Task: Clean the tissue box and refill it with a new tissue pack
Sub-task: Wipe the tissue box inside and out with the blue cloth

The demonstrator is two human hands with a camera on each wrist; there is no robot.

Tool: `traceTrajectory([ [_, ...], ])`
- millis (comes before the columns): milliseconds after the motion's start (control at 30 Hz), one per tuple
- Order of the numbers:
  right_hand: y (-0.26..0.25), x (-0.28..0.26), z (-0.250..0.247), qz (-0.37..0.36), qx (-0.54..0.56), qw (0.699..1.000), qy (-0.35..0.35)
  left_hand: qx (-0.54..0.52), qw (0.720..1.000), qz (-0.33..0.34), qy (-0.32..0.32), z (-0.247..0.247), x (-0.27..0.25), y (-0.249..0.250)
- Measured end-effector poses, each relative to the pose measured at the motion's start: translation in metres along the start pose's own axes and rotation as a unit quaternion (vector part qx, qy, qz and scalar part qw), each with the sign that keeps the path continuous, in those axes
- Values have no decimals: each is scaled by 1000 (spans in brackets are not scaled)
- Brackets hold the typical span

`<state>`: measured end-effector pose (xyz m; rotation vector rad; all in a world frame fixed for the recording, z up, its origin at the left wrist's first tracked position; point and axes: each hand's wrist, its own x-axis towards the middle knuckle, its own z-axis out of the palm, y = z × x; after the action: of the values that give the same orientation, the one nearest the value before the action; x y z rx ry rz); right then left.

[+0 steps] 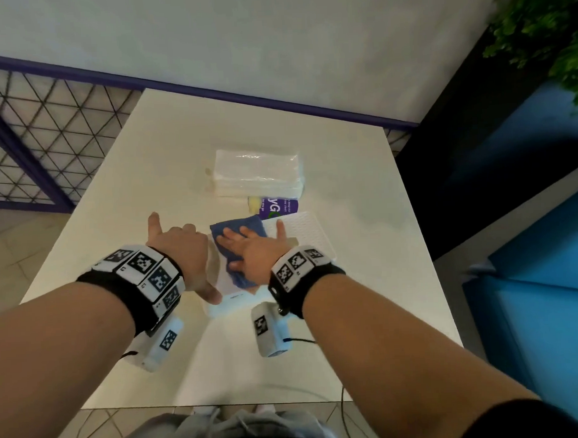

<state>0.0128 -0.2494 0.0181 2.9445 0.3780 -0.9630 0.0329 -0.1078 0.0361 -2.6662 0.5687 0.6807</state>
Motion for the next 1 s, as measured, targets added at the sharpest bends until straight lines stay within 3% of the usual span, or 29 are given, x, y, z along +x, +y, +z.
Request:
traceTrajectory([
  [200,92,-16,3,111,-5,994,3,-22,1000,4,-9,0,-2,-4],
  [333,97,-18,-4,128,23,991,10,-28,1000,6,5,2,-2,-2],
  [433,94,-23,-7,178,98,975,88,-17,1000,0,14,6,-2,-1],
  [500,104,-34,-2,207,252,926,190,7,1000,-12,21,10,-5,1],
  [600,123,-60,14,239,423,813,321,-15,996,20,91,8,-7,16],
  [667,129,-80,28,262,538,725,343,-60,983,121,127,7,-2,32],
  [733,131,-99,44,271,621,661,323,-64,973,194,103,7,2,43],
  [867,134,-123,69,280,682,610,290,6,976,217,11,-2,6,51],
  [1000,137,-132,87,201,747,551,312,-136,972,189,-44,-10,17,46],
])
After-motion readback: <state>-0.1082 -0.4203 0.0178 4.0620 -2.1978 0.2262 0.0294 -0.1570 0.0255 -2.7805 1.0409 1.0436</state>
